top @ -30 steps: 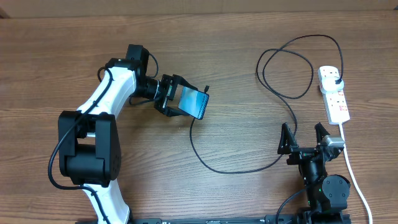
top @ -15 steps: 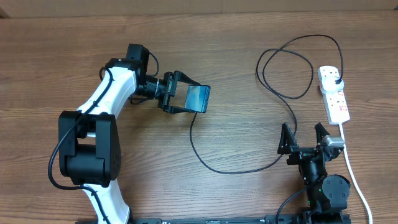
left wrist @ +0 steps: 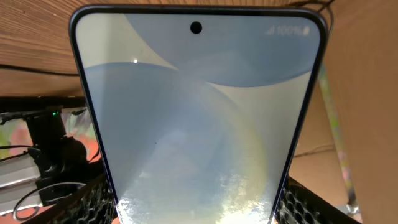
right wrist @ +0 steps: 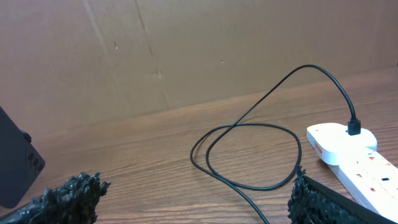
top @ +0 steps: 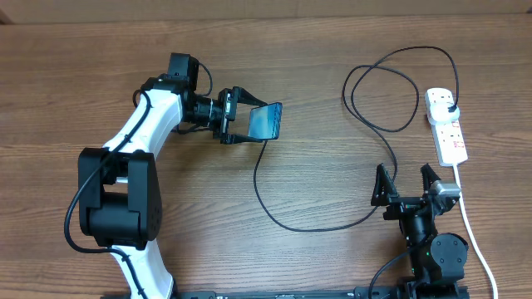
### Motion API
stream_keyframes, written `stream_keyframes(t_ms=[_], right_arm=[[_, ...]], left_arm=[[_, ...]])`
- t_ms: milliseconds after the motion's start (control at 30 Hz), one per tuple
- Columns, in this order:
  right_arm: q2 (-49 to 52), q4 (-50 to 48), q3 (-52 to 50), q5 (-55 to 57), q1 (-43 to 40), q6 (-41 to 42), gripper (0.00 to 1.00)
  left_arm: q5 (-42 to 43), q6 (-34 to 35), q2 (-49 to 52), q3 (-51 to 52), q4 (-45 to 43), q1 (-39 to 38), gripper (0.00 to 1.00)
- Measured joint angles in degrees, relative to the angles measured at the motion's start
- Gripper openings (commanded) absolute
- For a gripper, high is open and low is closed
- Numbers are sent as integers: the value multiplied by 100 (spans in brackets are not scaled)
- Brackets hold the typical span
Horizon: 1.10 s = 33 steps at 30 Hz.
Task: Plug charger to phone and switch on socket
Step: 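Carry the phone with the left gripper toward the cable end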
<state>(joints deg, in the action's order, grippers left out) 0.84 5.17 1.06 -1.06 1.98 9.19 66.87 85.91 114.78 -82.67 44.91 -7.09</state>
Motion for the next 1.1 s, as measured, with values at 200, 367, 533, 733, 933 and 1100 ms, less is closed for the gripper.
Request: stream_keyframes(t_ms=[200,367,533,733,933,1100], right_arm=[[0,0,0,2,0,2,100],[0,0,0,4,0,0,100],[0,0,0,2,0,0,100],[0,-2,0,2,0,0,100],[0,0,0,2,-2,0,100],[0,-4,0,4,0,2,100]], left_arm=[[-258,216,0,0,-7,2,58],[-391,269,0,0,-4,0,58],[-439,269,0,0,-4,0,58],[-439,267,0,0,-4,0,58],[-426,260,0,0,-4,2,59],[-387,245,0,0,-4,0,59]])
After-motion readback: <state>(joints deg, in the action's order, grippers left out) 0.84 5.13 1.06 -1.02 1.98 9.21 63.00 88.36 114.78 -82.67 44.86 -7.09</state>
